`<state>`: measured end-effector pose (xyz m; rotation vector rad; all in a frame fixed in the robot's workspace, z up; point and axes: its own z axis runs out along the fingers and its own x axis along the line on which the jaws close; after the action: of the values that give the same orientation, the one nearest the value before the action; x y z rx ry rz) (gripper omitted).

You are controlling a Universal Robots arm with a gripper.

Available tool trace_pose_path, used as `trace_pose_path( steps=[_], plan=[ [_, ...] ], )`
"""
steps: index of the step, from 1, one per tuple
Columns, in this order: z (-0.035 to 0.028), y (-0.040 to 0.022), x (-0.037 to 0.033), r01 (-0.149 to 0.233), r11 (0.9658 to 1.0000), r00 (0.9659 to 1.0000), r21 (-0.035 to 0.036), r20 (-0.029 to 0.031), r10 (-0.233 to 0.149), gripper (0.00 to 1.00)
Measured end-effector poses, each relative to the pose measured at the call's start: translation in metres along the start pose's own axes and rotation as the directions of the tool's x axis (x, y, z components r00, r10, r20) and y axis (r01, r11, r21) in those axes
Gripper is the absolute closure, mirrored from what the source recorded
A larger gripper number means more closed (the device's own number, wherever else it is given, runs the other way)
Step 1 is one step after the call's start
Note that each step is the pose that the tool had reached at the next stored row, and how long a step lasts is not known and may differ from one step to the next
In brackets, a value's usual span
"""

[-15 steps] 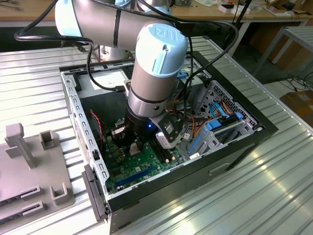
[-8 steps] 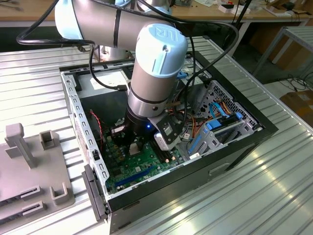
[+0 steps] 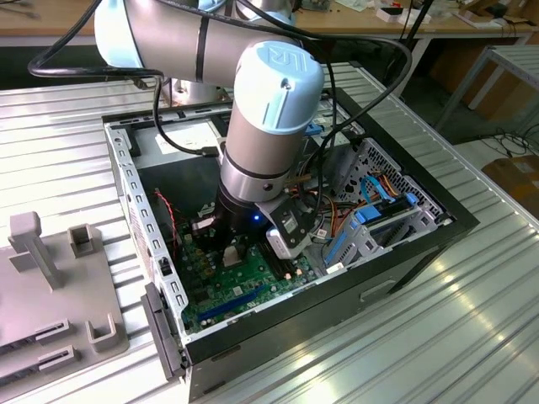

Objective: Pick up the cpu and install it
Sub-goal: 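Place the cpu into insertion slot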

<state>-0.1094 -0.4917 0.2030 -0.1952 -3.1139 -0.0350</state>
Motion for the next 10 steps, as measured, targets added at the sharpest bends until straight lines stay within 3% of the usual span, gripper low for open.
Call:
trace_pose_path(
  steps=[10],
  plan=[
    [0.0000, 0.0003, -0.0012, 0.037, 0.9993, 0.9993, 0.0007, -0.0008, -0.037, 0.56]
  ],
)
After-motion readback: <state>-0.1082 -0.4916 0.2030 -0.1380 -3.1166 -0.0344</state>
